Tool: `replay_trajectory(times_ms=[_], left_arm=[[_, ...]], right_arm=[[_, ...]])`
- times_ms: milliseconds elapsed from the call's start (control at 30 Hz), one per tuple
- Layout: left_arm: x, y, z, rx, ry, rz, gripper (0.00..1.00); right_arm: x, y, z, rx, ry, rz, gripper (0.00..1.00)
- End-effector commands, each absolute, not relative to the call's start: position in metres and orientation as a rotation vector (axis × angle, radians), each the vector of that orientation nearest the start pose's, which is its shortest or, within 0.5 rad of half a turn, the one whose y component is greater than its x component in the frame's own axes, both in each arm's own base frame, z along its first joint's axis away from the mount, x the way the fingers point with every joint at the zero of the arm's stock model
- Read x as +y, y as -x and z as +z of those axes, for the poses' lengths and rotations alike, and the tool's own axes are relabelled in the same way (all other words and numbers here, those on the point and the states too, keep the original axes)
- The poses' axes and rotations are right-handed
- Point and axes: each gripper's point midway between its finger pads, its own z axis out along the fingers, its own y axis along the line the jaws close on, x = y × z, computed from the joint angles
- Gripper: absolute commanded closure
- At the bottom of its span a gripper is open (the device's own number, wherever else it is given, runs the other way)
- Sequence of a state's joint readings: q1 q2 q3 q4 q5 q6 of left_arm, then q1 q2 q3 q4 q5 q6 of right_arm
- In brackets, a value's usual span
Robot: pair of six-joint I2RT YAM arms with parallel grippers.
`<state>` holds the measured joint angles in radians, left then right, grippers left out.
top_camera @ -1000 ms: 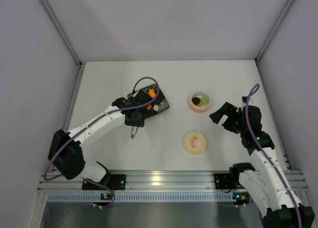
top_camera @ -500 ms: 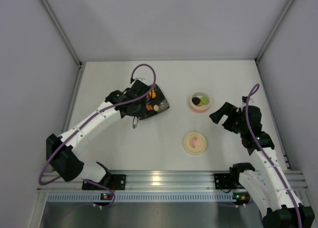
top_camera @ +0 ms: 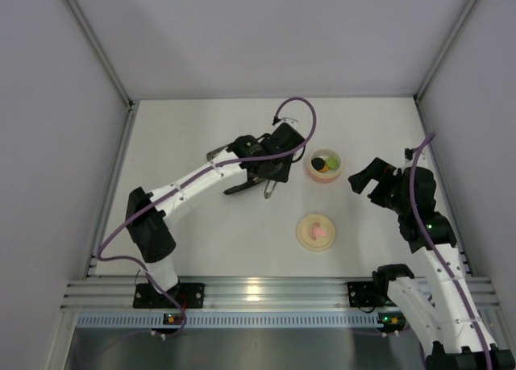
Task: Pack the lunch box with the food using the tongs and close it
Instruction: Place the fake food in the packing box.
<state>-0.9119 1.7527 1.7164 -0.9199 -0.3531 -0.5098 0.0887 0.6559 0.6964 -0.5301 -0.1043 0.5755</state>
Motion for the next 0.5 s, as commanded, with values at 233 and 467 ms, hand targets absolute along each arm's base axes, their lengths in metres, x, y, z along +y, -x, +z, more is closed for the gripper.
replay_trajectory(times_ms=[233,467], left_arm=[[-0.397,-0.294,0.207,2.363,-0.446,-0.330,0.60],[-0.414,-0.290,0.191,2.377,-0.487,-0.346,0.60]], right_arm=[[0.042,-0.239,0.219,2.010,-0.468,0.401,0.01],[0.042,-0.237,0.212,2.021,-0.463,0.398,0.01]])
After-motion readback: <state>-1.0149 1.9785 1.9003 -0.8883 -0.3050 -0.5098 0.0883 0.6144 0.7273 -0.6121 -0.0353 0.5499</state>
